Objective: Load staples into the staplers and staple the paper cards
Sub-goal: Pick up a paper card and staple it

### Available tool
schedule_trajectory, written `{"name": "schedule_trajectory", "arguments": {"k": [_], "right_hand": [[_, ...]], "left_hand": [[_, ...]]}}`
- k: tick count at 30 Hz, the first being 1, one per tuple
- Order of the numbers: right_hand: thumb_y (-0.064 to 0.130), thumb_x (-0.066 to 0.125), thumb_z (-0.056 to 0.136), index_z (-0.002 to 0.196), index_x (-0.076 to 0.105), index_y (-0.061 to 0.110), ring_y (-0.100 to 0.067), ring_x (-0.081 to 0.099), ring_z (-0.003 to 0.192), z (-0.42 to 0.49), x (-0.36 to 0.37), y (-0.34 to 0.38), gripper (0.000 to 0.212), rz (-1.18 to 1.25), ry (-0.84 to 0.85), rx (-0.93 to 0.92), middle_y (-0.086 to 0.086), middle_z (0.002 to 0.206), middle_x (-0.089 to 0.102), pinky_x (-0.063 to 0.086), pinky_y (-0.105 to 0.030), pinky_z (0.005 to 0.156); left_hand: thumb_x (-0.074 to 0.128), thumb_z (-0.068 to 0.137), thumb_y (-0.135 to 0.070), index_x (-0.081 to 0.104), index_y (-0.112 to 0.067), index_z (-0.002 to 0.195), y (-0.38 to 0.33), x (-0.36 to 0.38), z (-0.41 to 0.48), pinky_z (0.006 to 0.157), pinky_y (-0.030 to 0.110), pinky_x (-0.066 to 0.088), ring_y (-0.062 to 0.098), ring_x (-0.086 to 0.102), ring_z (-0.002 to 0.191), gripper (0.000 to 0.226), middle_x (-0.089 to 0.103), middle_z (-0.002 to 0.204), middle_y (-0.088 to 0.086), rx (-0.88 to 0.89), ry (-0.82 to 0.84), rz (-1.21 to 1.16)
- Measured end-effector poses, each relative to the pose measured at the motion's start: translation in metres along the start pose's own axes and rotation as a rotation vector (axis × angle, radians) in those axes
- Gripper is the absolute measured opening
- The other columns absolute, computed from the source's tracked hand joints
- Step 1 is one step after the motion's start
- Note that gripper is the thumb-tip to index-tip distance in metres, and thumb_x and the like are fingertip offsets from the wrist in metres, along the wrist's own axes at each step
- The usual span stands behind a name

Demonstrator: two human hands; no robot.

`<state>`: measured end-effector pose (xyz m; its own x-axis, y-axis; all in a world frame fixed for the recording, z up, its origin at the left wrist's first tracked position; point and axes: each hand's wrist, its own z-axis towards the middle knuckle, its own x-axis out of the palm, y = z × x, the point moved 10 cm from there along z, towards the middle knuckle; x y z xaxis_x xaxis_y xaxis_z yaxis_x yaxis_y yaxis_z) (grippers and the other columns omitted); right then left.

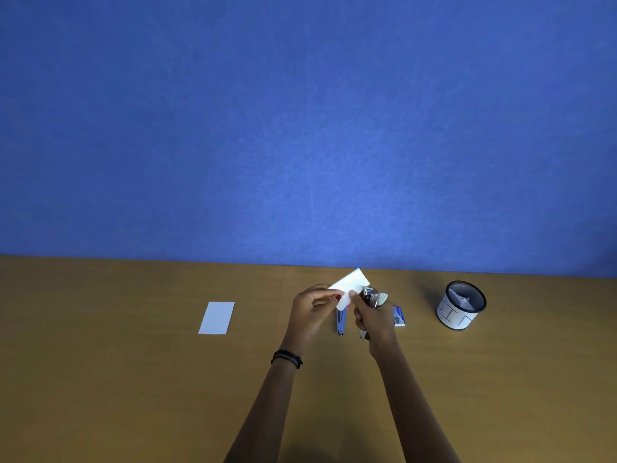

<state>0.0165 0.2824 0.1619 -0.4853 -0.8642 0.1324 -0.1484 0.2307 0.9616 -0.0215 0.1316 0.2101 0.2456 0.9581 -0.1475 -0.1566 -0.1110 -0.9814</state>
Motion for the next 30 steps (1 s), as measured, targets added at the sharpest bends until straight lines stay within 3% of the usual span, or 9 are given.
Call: {"name": "schedule_trajectory", "arguments": {"k": [5,9,11,15,19,22,30], "right_hand": [[0.015,0.068,0.083,0.065,0.056,0.017,-0.007,0.034,0.039,0.004,-0.003,0.001,0.022,-0.045,0.007,-0.029,0.007,0.045,0.046,0.029,-0.018,0.036],[0.013,0.067,0.084,0.069,0.057,0.017,-0.006,0.033,0.039,0.006,-0.001,0.006,0.018,-0.167,0.052,-0.055,0.011,0.044,0.045,0.028,-0.020,0.037],[0.010,0.066,0.083,0.073,0.059,0.013,-0.002,0.034,0.036,0.006,0.002,0.010,0.013,-0.252,0.105,-0.089,0.012,0.041,0.046,0.028,-0.016,0.035],[0.008,0.064,0.084,0.082,0.060,0.003,0.000,0.039,0.034,0.004,0.006,0.014,0.007,-0.377,0.182,-0.124,0.014,0.040,0.047,0.027,-0.008,0.034],[0.011,0.064,0.085,0.081,0.061,0.008,0.002,0.041,0.034,0.001,0.007,0.012,0.006,-0.406,0.201,-0.109,0.015,0.041,0.051,0.027,-0.008,0.033],[0.013,0.063,0.086,0.075,0.061,0.015,0.002,0.041,0.035,-0.001,0.007,0.013,0.011,-0.385,0.182,-0.115,0.016,0.041,0.051,0.027,-0.007,0.034],[0.009,0.064,0.085,0.081,0.058,-0.001,-0.004,0.040,0.048,-0.004,0.009,0.020,0.012,-0.353,0.153,-0.161,0.003,0.059,0.049,0.031,-0.010,0.040]], "left_hand": [[0.062,0.088,-0.006,0.066,-0.008,0.092,0.008,-0.002,0.000,0.081,0.032,0.054,0.016,0.065,0.088,0.006,0.068,0.096,0.003,-0.053,-0.017,-0.012],[0.058,0.091,-0.009,0.053,-0.016,0.101,0.009,-0.007,0.002,0.077,0.032,0.056,0.009,0.063,0.094,0.012,0.061,0.100,-0.008,-0.051,-0.038,-0.032],[0.056,0.093,-0.010,0.056,-0.018,0.107,0.012,-0.007,0.004,0.071,0.028,0.056,0.002,0.063,0.089,0.016,0.064,0.102,-0.011,-0.059,-0.010,0.017],[0.057,0.093,-0.012,0.067,-0.011,0.100,0.022,-0.005,0.005,0.054,0.014,0.049,-0.007,0.061,0.067,0.013,0.070,0.092,0.003,-0.100,0.018,0.129],[0.060,0.091,-0.010,0.069,-0.002,0.093,0.021,-0.007,0.004,0.059,0.025,0.048,0.006,0.062,0.068,0.013,0.073,0.088,0.015,-0.070,-0.020,0.173],[0.060,0.090,-0.008,0.070,-0.001,0.091,0.018,-0.009,0.003,0.060,0.022,0.045,0.009,0.062,0.071,0.012,0.073,0.085,0.012,-0.044,-0.060,0.173],[0.061,0.090,-0.010,0.069,-0.005,0.089,0.016,-0.007,0.000,0.059,0.017,0.046,0.007,0.062,0.070,0.010,0.070,0.078,0.001,-0.053,-0.074,0.134]]}}
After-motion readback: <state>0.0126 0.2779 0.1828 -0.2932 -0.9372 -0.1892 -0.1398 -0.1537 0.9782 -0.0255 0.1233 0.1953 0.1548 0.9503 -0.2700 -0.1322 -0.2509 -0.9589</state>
